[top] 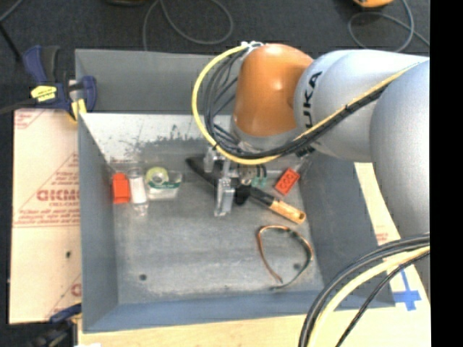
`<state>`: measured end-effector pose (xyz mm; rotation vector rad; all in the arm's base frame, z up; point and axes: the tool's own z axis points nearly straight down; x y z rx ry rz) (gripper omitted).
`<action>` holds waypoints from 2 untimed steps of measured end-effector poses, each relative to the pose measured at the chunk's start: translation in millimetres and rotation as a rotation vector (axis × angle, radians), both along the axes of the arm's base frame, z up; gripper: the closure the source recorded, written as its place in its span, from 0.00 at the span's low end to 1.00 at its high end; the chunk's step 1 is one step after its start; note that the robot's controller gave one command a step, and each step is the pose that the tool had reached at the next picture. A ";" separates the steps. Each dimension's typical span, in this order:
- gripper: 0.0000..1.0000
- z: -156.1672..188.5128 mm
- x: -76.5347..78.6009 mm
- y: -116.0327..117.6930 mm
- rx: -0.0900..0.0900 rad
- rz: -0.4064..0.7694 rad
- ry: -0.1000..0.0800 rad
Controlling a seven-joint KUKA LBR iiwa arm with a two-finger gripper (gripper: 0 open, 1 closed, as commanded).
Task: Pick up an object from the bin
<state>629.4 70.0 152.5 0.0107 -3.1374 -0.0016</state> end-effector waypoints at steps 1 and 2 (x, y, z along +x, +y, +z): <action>0.00 4.9 1.4 -0.2 0.001 -0.001 -0.007; 0.00 -2.1 6.9 -2.9 0.002 -0.069 -0.011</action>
Offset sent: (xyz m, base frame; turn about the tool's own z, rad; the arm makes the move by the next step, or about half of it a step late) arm 0.0184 -0.0117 -0.0368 0.2655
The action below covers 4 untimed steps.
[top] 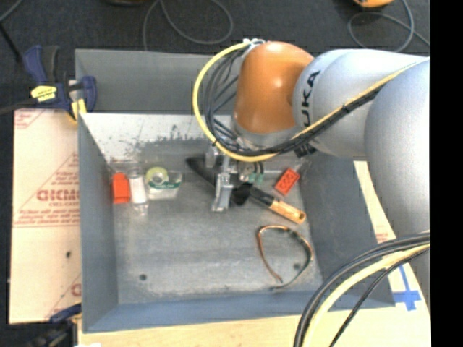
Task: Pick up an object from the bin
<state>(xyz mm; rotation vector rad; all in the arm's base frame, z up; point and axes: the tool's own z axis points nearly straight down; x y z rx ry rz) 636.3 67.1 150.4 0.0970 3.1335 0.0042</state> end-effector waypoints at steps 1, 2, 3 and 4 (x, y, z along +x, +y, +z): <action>0.00 -25.9 -10.1 -24.1 0.000 -0.119 0.002; 0.00 -44.2 -11.2 -36.4 -0.002 -0.034 0.000; 0.00 -55.6 -8.7 -40.0 0.001 -0.294 0.000; 0.00 -54.3 -7.5 -40.3 0.002 -0.369 0.001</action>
Offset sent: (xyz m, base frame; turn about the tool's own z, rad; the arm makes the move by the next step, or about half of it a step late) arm -0.0130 -0.0460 -0.0688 0.1320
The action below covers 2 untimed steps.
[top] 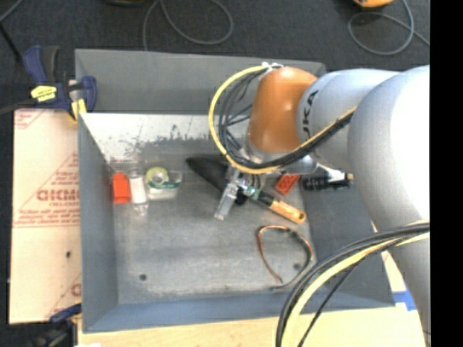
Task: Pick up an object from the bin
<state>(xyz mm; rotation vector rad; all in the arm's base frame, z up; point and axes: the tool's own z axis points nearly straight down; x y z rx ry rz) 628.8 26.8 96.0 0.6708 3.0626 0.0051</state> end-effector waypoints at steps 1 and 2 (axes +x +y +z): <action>0.00 -5.9 4.8 8.3 0.000 -0.066 -0.005; 1.00 7.3 8.5 -0.5 0.002 -0.153 -0.009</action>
Offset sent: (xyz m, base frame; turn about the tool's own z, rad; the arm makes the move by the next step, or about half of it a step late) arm 0.0072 0.0000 0.0067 0.1544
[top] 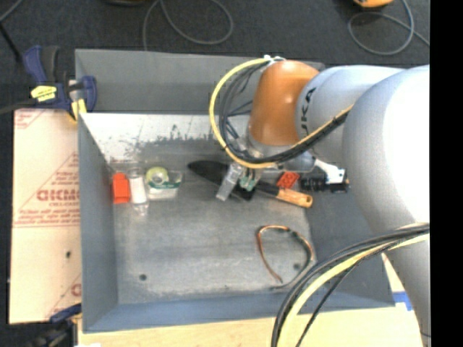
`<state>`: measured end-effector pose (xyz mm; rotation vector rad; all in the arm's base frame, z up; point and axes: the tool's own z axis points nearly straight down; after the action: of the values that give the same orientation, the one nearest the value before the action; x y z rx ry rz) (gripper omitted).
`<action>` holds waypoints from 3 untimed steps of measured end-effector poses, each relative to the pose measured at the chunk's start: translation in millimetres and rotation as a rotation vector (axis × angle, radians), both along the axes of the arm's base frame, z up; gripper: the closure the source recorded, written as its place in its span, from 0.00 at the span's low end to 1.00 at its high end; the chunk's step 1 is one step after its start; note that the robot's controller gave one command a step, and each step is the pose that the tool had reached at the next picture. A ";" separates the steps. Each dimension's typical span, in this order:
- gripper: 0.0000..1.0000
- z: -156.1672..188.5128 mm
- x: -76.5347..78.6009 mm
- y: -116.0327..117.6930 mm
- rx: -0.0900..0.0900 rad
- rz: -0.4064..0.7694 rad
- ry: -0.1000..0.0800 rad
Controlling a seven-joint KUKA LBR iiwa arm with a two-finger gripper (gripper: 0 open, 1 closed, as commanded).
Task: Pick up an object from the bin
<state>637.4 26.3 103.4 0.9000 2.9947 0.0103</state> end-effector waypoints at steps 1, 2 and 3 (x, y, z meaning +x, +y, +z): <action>1.00 0.0 0.0 0.0 -0.001 0.002 0.000; 1.00 18.7 2.1 -4.2 0.000 0.013 -0.003; 1.00 47.4 -6.8 -5.1 0.000 -0.012 -0.005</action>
Offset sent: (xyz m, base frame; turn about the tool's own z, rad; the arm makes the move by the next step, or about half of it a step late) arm 0.0029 -0.0070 0.0286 -0.0182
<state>630.5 21.2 150.8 0.9159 2.9850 0.0117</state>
